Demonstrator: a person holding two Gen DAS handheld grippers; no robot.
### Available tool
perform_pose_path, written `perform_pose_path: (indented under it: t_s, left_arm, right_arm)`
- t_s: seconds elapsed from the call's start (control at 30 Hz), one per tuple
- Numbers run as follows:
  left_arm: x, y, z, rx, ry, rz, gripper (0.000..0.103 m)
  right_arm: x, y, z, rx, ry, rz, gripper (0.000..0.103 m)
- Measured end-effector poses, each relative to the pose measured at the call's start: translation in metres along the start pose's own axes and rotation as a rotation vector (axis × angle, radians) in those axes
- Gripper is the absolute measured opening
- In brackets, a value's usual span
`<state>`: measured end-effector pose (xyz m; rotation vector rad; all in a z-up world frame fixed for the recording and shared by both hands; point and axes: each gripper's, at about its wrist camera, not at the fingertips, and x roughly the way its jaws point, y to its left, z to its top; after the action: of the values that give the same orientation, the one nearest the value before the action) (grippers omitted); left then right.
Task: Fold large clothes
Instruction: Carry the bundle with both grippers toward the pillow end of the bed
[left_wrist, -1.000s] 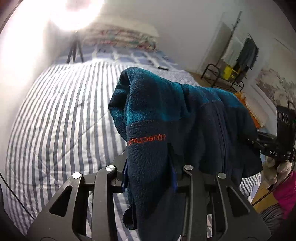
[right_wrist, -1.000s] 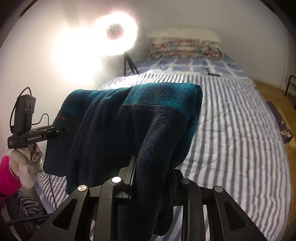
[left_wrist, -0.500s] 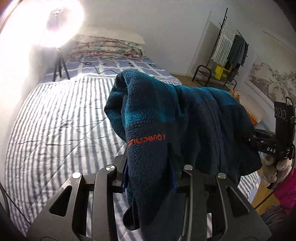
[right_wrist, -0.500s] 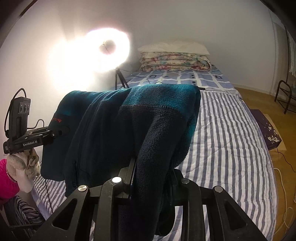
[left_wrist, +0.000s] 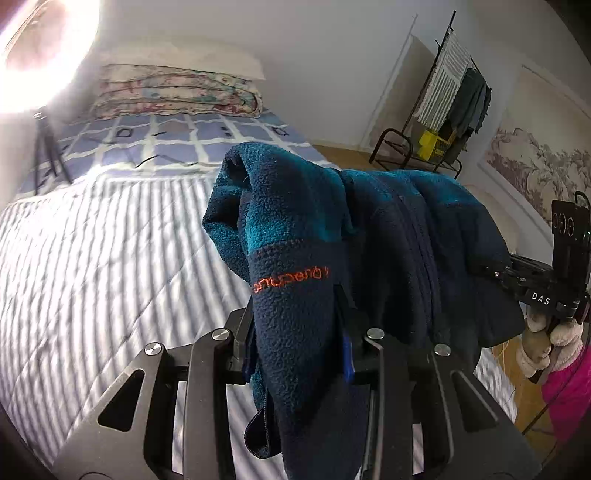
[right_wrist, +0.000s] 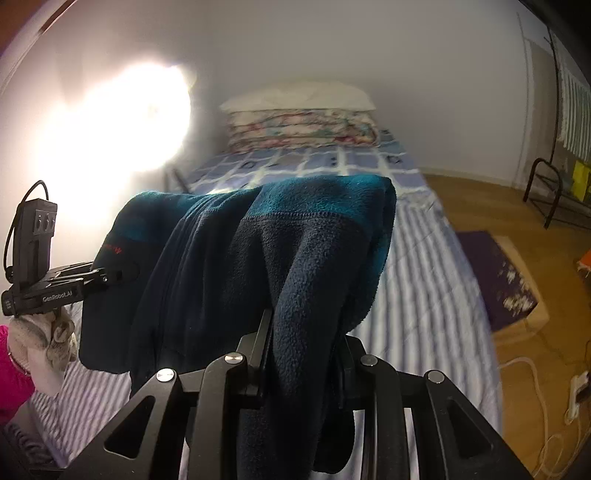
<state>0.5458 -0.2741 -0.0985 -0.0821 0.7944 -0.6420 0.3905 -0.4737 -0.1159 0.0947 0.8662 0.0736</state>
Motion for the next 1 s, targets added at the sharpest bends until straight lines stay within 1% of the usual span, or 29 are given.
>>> perform_pose_path:
  t_s: [0.13, 0.17, 0.2, 0.3, 0.37, 0.43, 0.53, 0.6, 0.67, 0.73, 0.77, 0.8, 0.83, 0.87, 0.9, 0.93, 0.97, 1.0]
  left_arm:
    - [0.052, -0.008, 0.039, 0.005, -0.018, -0.017, 0.033]
    - [0.071, -0.010, 0.051, 0.005, -0.024, -0.023, 0.033]
    - [0.084, -0.011, 0.060, -0.001, -0.027, -0.028, 0.033]
    - [0.128, -0.015, 0.087, -0.023, -0.035, -0.047, 0.033]
    - [0.155, -0.016, 0.102, -0.035, -0.047, -0.055, 0.033]
    - [0.175, -0.016, 0.109, -0.041, -0.055, -0.059, 0.033]
    - [0.208, -0.009, 0.113, -0.062, -0.042, -0.065, 0.033]
    - [0.231, -0.001, 0.111, -0.078, -0.015, -0.059, 0.033]
    - [0.247, 0.008, 0.108, -0.081, 0.000, -0.035, 0.033]
    - [0.261, 0.022, 0.108, -0.102, 0.021, -0.005, 0.034]
    - [0.270, 0.032, 0.107, -0.126, 0.035, 0.012, 0.036]
    - [0.275, 0.037, 0.103, -0.138, 0.041, 0.025, 0.042]
    - [0.280, 0.042, 0.100, -0.139, 0.041, 0.039, 0.050]
    - [0.283, 0.045, 0.096, -0.136, 0.031, 0.049, 0.054]
    - [0.284, 0.046, 0.094, -0.135, 0.026, 0.063, 0.062]
    - [0.285, 0.047, 0.094, -0.136, 0.025, 0.078, 0.068]
    - [0.286, 0.048, 0.096, -0.142, 0.035, 0.091, 0.071]
    - [0.286, 0.049, 0.096, -0.150, 0.040, 0.091, 0.071]
  right_arm:
    - [0.033, -0.030, 0.041, -0.003, -0.018, -0.065, 0.025]
    - [0.040, -0.035, 0.049, -0.003, -0.023, -0.081, 0.026]
    - [0.051, -0.046, 0.063, -0.003, -0.031, -0.104, 0.026]
    - [0.074, -0.061, 0.088, -0.006, -0.053, -0.149, 0.026]
    - [0.095, -0.080, 0.104, -0.003, -0.063, -0.191, 0.025]
    - [0.110, -0.094, 0.114, -0.002, -0.069, -0.218, 0.025]
    - [0.133, -0.113, 0.120, 0.014, -0.075, -0.248, 0.025]
    - [0.150, -0.123, 0.119, 0.028, -0.074, -0.253, 0.025]
    - [0.168, -0.131, 0.113, 0.041, -0.061, -0.261, 0.026]
    - [0.191, -0.140, 0.106, 0.043, -0.026, -0.303, 0.030]
    - [0.199, -0.147, 0.102, 0.052, -0.007, -0.329, 0.032]
    - [0.208, -0.155, 0.099, 0.068, 0.020, -0.367, 0.035]
    - [0.219, -0.167, 0.095, 0.101, 0.060, -0.422, 0.044]
    - [0.221, -0.170, 0.093, 0.116, 0.076, -0.445, 0.050]
    - [0.226, -0.175, 0.092, 0.126, 0.083, -0.469, 0.056]
    - [0.225, -0.174, 0.091, 0.124, 0.068, -0.480, 0.057]
    - [0.225, -0.172, 0.090, 0.112, 0.068, -0.486, 0.057]
    - [0.225, -0.171, 0.090, 0.105, 0.071, -0.495, 0.060]
